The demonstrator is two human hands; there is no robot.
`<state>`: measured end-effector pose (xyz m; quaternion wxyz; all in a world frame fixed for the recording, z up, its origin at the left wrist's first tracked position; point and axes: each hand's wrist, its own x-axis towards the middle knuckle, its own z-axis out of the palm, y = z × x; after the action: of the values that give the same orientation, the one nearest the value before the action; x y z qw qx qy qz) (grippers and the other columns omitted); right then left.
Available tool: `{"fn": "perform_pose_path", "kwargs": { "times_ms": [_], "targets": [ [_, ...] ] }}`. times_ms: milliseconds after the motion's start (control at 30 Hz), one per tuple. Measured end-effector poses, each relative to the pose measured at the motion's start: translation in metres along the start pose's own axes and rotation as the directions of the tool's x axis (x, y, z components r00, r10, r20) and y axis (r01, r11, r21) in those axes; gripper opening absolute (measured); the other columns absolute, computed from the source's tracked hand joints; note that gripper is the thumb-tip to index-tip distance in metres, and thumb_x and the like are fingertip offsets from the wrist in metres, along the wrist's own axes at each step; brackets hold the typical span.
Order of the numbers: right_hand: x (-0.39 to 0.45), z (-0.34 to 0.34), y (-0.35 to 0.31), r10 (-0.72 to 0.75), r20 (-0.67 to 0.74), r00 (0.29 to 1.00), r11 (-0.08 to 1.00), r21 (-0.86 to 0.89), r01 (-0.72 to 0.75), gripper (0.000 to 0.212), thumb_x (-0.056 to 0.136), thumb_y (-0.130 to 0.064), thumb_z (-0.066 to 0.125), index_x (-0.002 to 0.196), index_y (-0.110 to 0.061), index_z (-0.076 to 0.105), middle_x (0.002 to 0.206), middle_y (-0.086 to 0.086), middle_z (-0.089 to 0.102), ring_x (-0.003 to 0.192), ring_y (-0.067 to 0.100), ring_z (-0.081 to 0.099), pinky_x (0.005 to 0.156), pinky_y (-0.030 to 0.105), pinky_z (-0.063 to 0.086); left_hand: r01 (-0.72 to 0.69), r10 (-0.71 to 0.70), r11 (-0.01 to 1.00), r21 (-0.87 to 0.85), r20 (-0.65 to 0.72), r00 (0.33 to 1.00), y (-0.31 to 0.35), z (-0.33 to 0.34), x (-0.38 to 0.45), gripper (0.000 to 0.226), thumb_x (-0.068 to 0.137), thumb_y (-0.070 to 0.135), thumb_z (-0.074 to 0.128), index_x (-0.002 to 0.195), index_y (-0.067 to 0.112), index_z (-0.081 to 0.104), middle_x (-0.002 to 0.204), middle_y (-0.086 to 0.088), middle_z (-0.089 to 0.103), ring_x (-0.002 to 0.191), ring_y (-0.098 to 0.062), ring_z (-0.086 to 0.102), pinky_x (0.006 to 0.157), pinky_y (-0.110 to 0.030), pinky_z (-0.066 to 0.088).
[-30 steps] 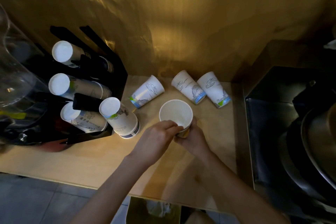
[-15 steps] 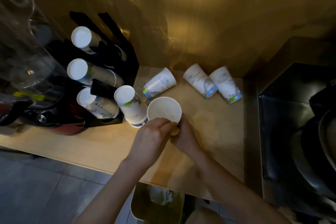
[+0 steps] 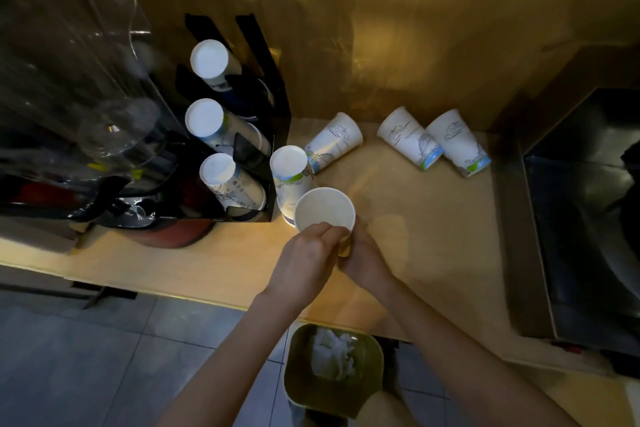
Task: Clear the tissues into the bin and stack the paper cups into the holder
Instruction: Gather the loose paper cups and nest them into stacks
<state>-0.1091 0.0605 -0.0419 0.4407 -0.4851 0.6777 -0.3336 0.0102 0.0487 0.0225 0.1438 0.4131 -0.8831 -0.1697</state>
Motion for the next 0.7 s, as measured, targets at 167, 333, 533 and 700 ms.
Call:
{"fn": "perform_pose_path", "kwargs": {
  "times_ms": [167, 333, 533, 700],
  "targets": [
    [-0.002, -0.008, 0.009, 0.030, 0.022, 0.999, 0.989, -0.143, -0.026, 0.080, 0.069, -0.003, 0.070, 0.137, -0.006, 0.027, 0.128, 0.006, 0.052, 0.118, 0.022, 0.052, 0.087, 0.016, 0.041, -0.066, 0.065, 0.998, -0.018, -0.060, 0.996, 0.000, -0.007, 0.006, 0.019, 0.081, 0.020, 0.056, 0.095, 0.011, 0.066, 0.088, -0.008, 0.071, 0.077, -0.026, 0.068, 0.057, -0.028, 0.053],
    [-0.001, -0.049, 0.014, 0.126, -0.088, 0.988, 0.974, -0.181, -0.140, 0.062, 0.079, -0.005, 0.063, 0.134, -0.006, 0.036, 0.119, 0.013, 0.057, 0.115, 0.027, 0.055, 0.092, 0.027, 0.040, -0.036, 0.014, 0.982, -0.185, -0.117, 0.993, 0.011, -0.024, 0.032, 0.031, 0.084, 0.032, 0.048, 0.097, 0.012, 0.067, 0.092, -0.006, 0.070, 0.085, -0.022, 0.065, 0.070, -0.033, 0.052],
    [0.021, -0.127, 0.010, 0.109, -0.314, 0.943, 0.985, -0.096, -0.146, 0.034, 0.084, -0.008, 0.057, 0.118, -0.008, 0.051, 0.101, 0.011, 0.064, 0.095, 0.023, 0.060, 0.083, 0.027, 0.044, 0.156, -0.168, 0.902, -0.403, 0.006, 0.986, 0.040, -0.019, 0.094, 0.015, 0.085, 0.024, 0.057, 0.092, 0.017, 0.069, 0.082, 0.006, 0.068, 0.078, -0.010, 0.062, 0.071, -0.015, 0.047],
    [0.062, -0.188, 0.012, 0.042, -0.469, 0.882, 0.991, -0.092, -0.097, 0.028, 0.089, -0.009, 0.050, 0.117, -0.005, 0.054, 0.109, 0.016, 0.064, 0.103, 0.028, 0.060, 0.084, 0.030, 0.044, 0.433, -0.448, 0.591, -0.681, 0.170, 0.878, 0.062, 0.018, 0.158, 0.009, 0.085, 0.014, 0.055, 0.087, 0.016, 0.064, 0.077, 0.002, 0.064, 0.085, -0.021, 0.064, 0.079, -0.036, 0.053]
  ]
}}
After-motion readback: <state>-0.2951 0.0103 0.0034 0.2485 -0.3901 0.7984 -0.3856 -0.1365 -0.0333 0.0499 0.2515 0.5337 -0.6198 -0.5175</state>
